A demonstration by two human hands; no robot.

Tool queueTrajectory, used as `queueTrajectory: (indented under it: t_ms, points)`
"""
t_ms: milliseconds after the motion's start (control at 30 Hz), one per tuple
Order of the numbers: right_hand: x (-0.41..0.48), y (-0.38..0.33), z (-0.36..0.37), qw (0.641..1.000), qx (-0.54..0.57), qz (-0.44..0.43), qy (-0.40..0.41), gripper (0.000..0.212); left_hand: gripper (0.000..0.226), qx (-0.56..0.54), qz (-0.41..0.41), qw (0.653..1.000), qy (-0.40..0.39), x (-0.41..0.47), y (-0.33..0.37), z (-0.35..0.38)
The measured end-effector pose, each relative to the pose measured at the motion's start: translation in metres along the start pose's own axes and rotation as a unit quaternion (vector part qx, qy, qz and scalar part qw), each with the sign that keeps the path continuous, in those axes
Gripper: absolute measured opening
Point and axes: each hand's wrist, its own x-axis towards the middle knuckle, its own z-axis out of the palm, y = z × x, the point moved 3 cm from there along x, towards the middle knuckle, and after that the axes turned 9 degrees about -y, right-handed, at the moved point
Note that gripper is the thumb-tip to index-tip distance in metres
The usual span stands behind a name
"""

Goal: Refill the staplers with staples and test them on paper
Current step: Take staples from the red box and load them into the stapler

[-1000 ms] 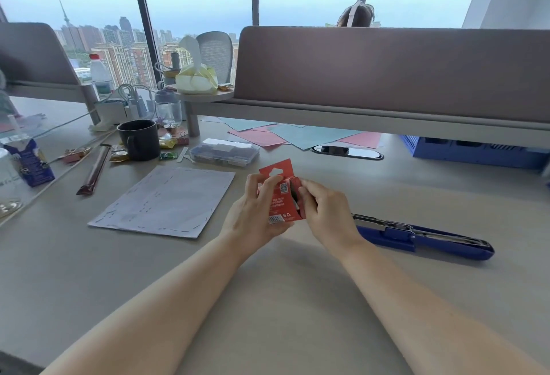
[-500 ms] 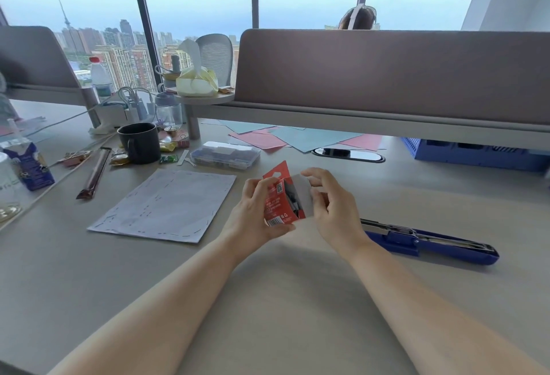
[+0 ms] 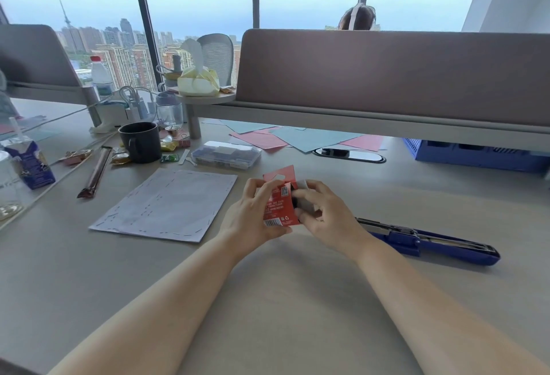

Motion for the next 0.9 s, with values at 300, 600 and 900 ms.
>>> queueTrajectory:
  t_ms: [300,600,900]
  points:
    - [-0.002,-0.002,-0.012,0.996,-0.003,0.005,0.091,0.013,0.090,-0.056,0.000,0.998,-0.030,0.003,-0.008,0.005]
    - [0.001,0.003,-0.015,0.995,0.057,0.067,0.044,0.005,0.090,-0.065,0.001,0.997,-0.035,0.004,-0.012,0.005]
    - [0.003,0.001,-0.016,0.995,0.062,0.027,0.079,0.019,0.087,-0.083,0.029,0.994,-0.058,0.005,-0.013,0.008]
